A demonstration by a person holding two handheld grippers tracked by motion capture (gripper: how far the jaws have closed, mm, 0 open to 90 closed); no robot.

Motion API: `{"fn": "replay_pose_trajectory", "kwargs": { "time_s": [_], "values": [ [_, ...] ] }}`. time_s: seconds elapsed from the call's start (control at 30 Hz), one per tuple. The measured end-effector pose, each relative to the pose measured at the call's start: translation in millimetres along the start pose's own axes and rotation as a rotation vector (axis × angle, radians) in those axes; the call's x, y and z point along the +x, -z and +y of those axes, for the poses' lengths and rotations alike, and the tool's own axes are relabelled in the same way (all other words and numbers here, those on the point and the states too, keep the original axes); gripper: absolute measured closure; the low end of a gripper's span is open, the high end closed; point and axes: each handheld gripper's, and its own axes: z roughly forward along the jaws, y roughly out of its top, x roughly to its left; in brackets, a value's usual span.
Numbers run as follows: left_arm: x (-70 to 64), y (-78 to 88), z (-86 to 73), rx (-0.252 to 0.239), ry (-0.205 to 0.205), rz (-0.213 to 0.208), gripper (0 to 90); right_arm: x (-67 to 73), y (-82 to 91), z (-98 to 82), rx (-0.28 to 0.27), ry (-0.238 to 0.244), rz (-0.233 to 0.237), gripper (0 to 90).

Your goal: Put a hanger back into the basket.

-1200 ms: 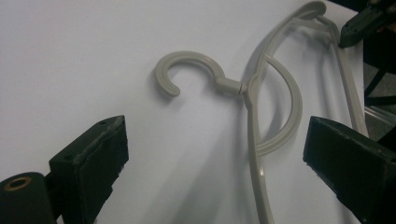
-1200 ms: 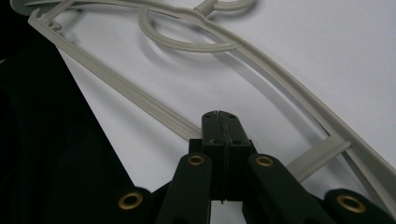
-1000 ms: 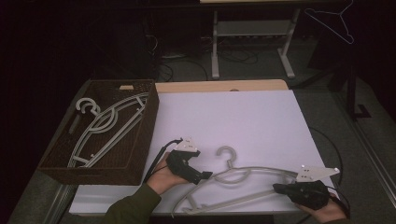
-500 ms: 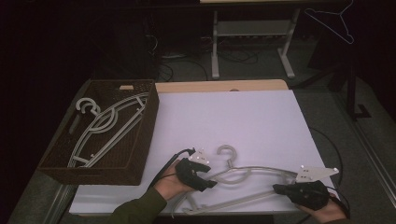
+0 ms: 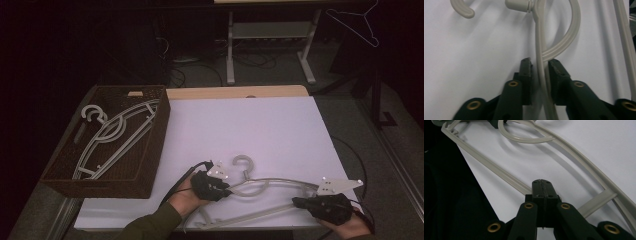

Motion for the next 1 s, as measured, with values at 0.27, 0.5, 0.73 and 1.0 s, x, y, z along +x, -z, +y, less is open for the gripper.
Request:
{"fn": "replay_pose_trajectory", "kwargs": {
  "time_s": [0.27, 0.5, 0.73, 1.0],
  "values": [
    [1.5, 0.1, 0.8, 0.004, 0.037, -0.005, 80.4, 0.4, 0.0, 1.7, -0.004, 0.004, 0.000, 89.7],
    [6.5, 2.0, 1.0, -0.021, 0.103, 0.004, 81.9, 0.9, 0.8, 10.4, -0.045, 0.021, -0.006, 84.1],
    [18.5, 17.5, 3.0, -0.053, 0.141, 0.044, 82.2, 0.6, 0.6, 23.5, -0.123, 0.002, -0.042, 48.0],
    [34.9, 44.9, 8.9, -0.081, 0.180, 0.103, 82.4, -3.8, 7.5, 37.2, -0.211, 0.000, -0.100, 21.7]
  ]
}}
